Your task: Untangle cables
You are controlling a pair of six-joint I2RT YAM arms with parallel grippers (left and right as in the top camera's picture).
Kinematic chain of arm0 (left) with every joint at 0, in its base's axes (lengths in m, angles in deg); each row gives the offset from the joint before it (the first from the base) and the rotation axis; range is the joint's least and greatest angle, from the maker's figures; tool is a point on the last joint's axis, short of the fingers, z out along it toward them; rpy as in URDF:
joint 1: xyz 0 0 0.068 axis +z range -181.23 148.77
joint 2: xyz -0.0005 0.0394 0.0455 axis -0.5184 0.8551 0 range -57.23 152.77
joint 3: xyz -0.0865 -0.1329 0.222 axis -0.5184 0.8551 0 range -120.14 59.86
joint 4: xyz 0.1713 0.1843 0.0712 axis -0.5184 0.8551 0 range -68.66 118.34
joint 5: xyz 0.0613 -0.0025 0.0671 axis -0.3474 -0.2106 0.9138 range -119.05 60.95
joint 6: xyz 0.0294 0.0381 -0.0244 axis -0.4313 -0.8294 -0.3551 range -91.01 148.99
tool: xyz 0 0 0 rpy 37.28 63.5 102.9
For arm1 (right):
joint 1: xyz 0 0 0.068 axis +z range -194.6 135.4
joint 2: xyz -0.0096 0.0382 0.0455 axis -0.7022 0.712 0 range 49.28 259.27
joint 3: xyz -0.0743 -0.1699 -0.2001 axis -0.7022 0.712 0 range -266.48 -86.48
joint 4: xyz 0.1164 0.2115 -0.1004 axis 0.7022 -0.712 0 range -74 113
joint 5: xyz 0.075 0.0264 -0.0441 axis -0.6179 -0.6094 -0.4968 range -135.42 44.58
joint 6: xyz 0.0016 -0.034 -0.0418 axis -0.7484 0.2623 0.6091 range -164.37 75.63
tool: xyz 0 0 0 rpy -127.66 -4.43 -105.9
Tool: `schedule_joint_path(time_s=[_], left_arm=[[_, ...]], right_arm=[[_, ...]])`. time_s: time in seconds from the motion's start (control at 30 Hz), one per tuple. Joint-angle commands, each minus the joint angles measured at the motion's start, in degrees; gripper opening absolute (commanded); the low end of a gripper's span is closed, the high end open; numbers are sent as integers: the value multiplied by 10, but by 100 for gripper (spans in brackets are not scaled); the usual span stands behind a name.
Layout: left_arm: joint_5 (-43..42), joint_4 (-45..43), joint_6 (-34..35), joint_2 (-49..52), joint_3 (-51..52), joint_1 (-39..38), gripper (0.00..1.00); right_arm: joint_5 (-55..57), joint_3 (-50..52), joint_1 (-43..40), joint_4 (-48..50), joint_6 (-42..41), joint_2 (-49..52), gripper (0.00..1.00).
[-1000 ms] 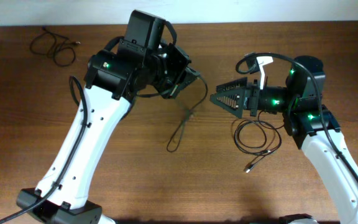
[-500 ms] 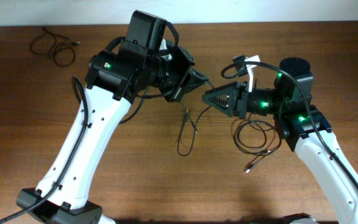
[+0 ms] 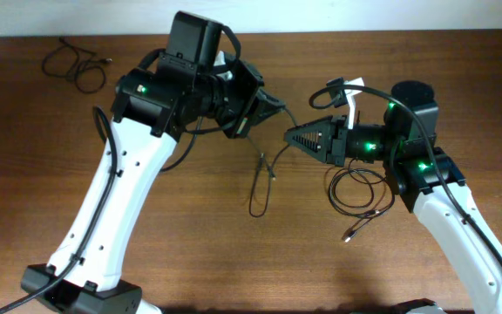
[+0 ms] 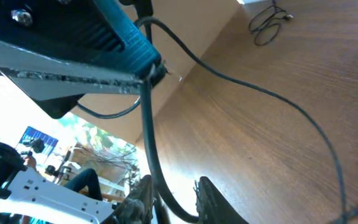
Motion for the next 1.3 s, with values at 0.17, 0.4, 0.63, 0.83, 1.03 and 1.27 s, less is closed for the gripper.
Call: schedule_joint_path(time_s=[0.17,0.4,0.63,0.83,1.03,1.27], left_arm=[[-12,-2,5,-1,-5,2,0],[2,-1,-1,-1,-5,2,14],[104,1,-116,-1,-5,2,78],[250,22,-318,-1,-5,2,85],[126,20,-400,-1,-5,0,76],[115,16,-346,-1,-5,-45,90]], right_arm=[[14,-5,2,0,8,-4,9],[14,-5,2,0,5,-4,4],[20,-5,2,-2,-19,-4,4],[20,-5,2,-11,-26,-4,4],[21,-5,2,-10,-27,-4,4],[23,-5,2,-10,-27,-4,4]])
